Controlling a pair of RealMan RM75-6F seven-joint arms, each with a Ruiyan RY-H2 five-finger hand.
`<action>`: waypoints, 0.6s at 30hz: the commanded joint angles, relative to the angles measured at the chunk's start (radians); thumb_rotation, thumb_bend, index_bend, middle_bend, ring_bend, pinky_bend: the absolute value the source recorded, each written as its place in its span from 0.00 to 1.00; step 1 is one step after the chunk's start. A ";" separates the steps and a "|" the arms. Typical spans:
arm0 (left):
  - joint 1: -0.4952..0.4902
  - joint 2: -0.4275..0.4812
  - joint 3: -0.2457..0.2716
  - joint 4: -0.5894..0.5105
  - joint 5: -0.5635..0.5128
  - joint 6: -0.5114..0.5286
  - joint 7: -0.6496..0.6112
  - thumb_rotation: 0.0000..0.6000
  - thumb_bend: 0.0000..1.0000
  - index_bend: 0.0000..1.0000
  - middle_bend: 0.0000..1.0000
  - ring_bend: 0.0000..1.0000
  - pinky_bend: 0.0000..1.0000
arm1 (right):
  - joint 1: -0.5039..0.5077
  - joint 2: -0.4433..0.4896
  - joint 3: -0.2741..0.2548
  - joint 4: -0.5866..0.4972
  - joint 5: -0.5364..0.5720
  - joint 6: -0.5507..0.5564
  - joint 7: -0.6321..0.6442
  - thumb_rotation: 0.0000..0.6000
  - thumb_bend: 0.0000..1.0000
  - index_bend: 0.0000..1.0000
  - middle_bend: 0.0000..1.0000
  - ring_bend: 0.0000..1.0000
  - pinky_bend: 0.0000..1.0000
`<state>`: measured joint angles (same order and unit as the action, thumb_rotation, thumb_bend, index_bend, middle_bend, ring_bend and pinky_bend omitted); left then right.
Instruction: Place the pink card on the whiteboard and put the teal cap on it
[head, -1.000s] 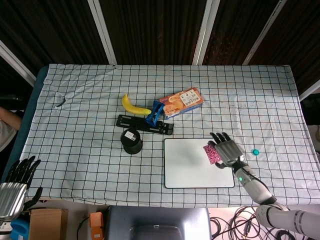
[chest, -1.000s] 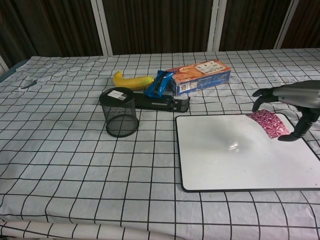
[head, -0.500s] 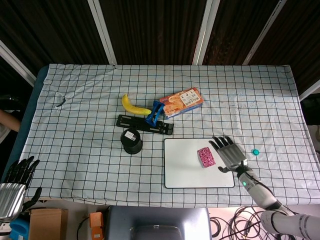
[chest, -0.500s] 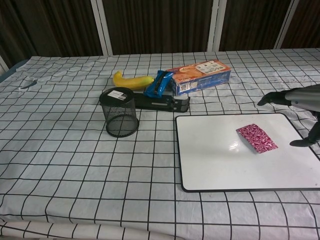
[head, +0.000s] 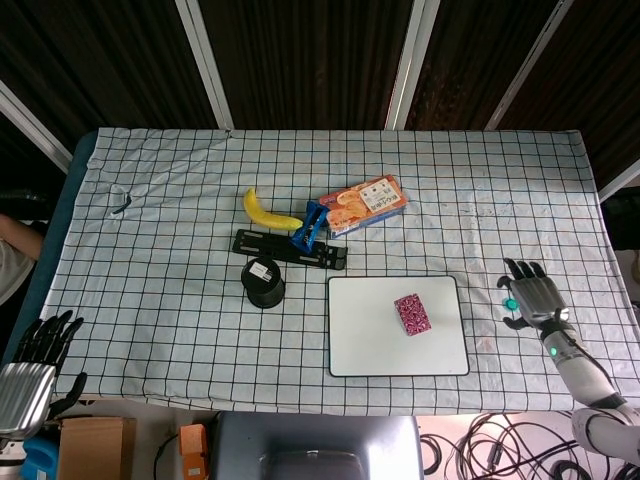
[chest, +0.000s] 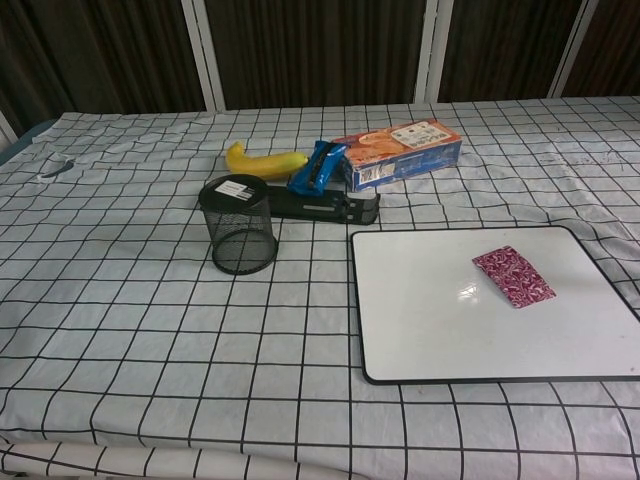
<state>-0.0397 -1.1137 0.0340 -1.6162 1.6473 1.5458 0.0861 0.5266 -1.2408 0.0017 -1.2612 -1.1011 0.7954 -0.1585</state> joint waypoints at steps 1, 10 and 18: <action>-0.009 -0.002 -0.002 -0.004 -0.006 -0.015 0.005 1.00 0.39 0.00 0.00 0.00 0.00 | -0.016 -0.046 -0.004 0.137 -0.016 -0.064 0.086 1.00 0.17 0.35 0.00 0.00 0.00; -0.013 -0.002 -0.004 -0.008 -0.016 -0.023 0.012 1.00 0.39 0.00 0.00 0.00 0.00 | 0.001 -0.118 0.012 0.276 -0.061 -0.137 0.173 1.00 0.20 0.37 0.00 0.00 0.00; -0.010 0.001 -0.003 -0.007 -0.014 -0.016 0.008 1.00 0.39 0.00 0.00 0.00 0.00 | -0.004 -0.117 0.021 0.274 -0.092 -0.123 0.189 1.00 0.22 0.41 0.00 0.00 0.00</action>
<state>-0.0499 -1.1129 0.0308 -1.6231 1.6329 1.5292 0.0938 0.5236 -1.3593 0.0221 -0.9857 -1.1914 0.6707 0.0298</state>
